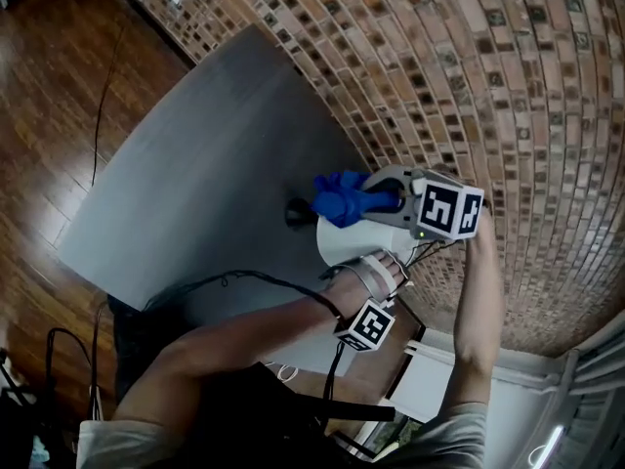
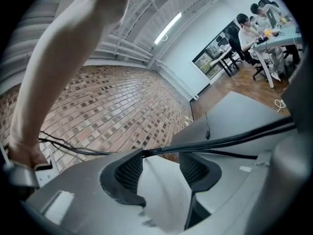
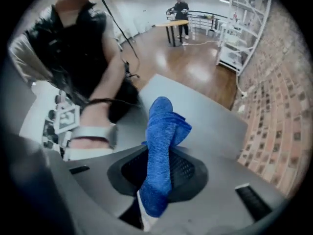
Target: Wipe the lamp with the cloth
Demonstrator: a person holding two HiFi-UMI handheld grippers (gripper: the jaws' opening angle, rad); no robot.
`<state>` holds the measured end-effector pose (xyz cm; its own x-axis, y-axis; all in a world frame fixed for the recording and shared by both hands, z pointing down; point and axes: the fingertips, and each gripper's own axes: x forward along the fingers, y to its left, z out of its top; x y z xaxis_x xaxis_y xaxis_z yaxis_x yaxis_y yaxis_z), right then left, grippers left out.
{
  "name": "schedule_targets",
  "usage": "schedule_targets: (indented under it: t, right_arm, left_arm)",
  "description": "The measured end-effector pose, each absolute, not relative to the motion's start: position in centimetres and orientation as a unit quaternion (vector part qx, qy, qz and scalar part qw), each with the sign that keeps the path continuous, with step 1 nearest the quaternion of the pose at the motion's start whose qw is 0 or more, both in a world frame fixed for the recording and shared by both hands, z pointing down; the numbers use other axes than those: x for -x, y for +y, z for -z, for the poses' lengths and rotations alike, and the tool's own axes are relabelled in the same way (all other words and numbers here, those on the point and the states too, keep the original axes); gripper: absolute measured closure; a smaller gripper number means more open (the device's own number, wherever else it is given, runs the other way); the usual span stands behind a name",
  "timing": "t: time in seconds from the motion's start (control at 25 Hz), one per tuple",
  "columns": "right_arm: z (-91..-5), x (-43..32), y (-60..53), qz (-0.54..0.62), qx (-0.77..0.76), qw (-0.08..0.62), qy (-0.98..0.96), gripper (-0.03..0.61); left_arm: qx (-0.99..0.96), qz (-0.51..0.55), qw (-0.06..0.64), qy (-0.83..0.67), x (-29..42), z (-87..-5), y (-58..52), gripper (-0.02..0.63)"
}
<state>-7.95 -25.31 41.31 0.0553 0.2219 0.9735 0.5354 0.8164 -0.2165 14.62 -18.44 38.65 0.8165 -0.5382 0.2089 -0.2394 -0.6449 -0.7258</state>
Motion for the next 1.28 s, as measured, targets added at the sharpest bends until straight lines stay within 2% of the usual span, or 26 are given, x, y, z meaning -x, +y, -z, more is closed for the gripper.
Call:
schedule_targets:
  t: [0.08, 0.24, 0.4, 0.52, 0.64, 0.8, 0.88, 1.0, 1.12, 1.28]
  right_arm:
    - [-41.0, 6.8, -21.7, 0.087, 0.326, 0.681, -0.65, 0.488]
    - [-46.8, 2.5, -20.0, 0.099, 0.375, 0.746, -0.542, 0.488]
    - [-54.0, 2.9, -20.3, 0.149, 0.378, 0.751, -0.521, 0.488]
    - [-57.7, 6.0, -25.8, 0.298, 0.263, 0.749, -0.53, 0.487]
    - [-52.3, 8.9, -33.6, 0.4, 0.064, 0.717, -0.567, 0.488]
    - [-34.9, 8.6, -37.0, 0.389, -0.241, 0.559, -0.691, 0.486]
    - [-26.1, 4.2, -35.6, 0.391, -0.395, 0.451, -0.698, 0.486]
    - [-17.2, -6.7, -30.3, 0.352, -0.573, 0.288, -0.682, 0.486]
    - [-16.2, -18.6, -21.8, 0.291, -0.691, 0.151, -0.644, 0.486]
    - [-26.6, -29.9, -10.6, 0.156, -0.784, 0.054, -0.599, 0.488]
  left_arm:
    - [0.887, 0.202, 0.354, 0.218, -14.5, -38.5, -18.7, 0.374]
    - [0.882, 0.209, 0.369, 0.205, -14.9, -39.1, -17.8, 0.374]
    - [0.881, 0.209, 0.371, 0.207, -15.0, -39.2, -17.4, 0.374]
    - [0.881, 0.207, 0.371, 0.208, -14.4, -39.5, -17.4, 0.374]
    - [0.878, 0.2, 0.382, 0.209, -14.4, -39.4, -17.3, 0.374]
    - [0.879, 0.203, 0.384, 0.198, -13.3, -39.9, -17.2, 0.374]
    - [0.881, 0.204, 0.384, 0.185, -12.2, -40.2, -17.4, 0.374]
    - [0.891, 0.21, 0.365, 0.171, -11.7, -39.7, -18.3, 0.374]
    - [0.894, 0.24, 0.349, 0.147, -11.4, -40.1, -19.0, 0.374]
    - [0.906, 0.267, 0.308, 0.116, -11.3, -40.4, -19.3, 0.374]
